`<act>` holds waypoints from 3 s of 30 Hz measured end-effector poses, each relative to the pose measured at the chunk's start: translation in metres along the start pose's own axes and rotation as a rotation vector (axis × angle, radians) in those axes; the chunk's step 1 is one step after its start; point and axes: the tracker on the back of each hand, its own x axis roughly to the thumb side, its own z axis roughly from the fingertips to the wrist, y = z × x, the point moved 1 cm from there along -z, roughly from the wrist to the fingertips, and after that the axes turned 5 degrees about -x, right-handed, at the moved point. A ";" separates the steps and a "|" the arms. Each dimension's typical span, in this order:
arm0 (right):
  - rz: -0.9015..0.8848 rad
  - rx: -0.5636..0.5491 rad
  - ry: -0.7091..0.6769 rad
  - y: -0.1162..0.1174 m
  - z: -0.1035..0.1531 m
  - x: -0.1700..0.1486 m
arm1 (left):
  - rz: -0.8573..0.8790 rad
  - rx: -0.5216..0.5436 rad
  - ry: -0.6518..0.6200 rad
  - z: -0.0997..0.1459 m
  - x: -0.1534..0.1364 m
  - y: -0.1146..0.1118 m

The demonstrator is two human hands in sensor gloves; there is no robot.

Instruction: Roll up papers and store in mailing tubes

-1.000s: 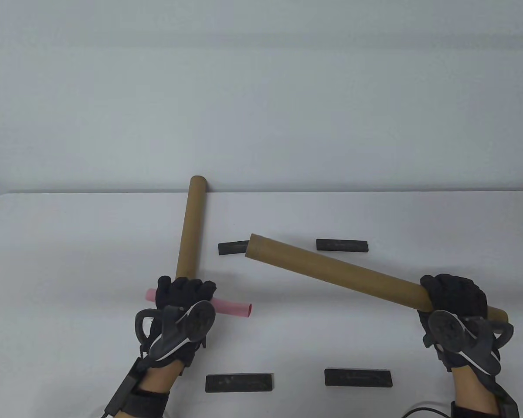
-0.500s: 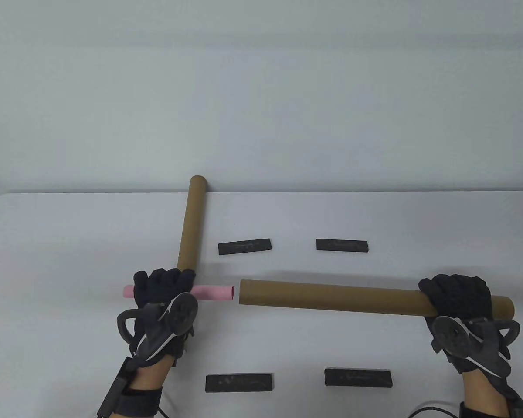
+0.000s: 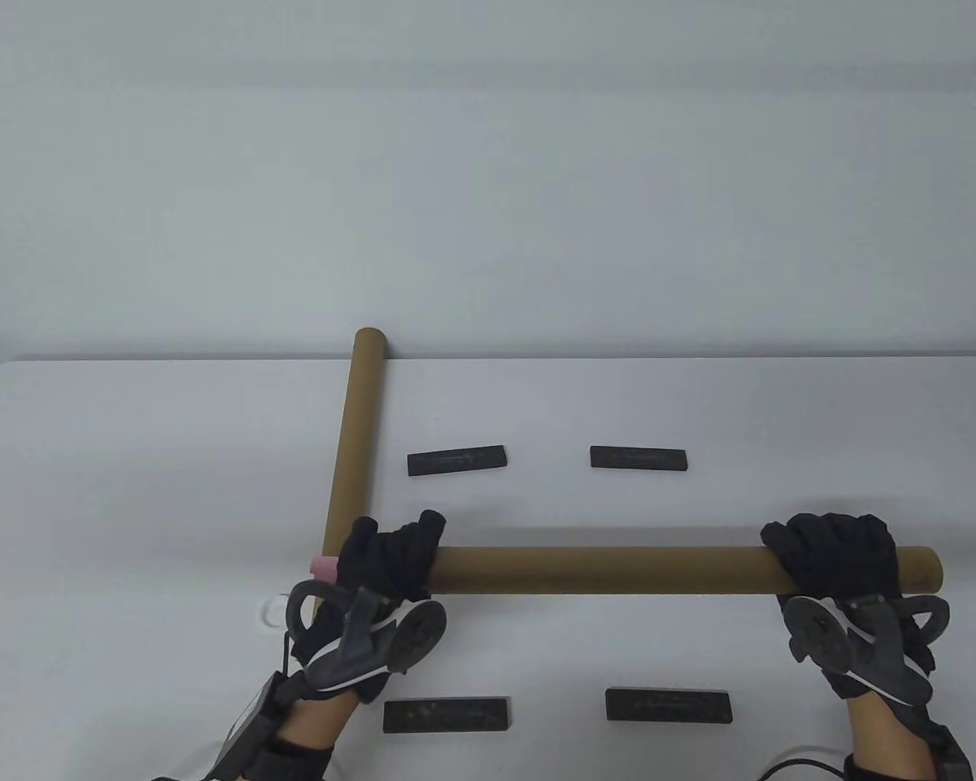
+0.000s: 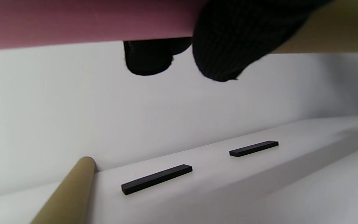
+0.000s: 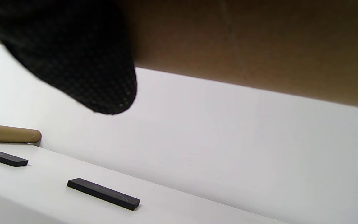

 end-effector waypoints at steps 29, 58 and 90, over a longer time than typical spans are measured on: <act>-0.014 -0.005 0.066 0.008 -0.003 0.010 | 0.486 -0.013 0.143 0.005 -0.053 -0.006; 0.001 0.060 0.047 0.015 -0.004 0.012 | 0.145 -0.956 0.529 0.008 -0.146 -0.120; -0.128 0.021 0.021 0.010 -0.004 0.023 | 0.907 -0.191 0.009 0.020 -0.136 -0.012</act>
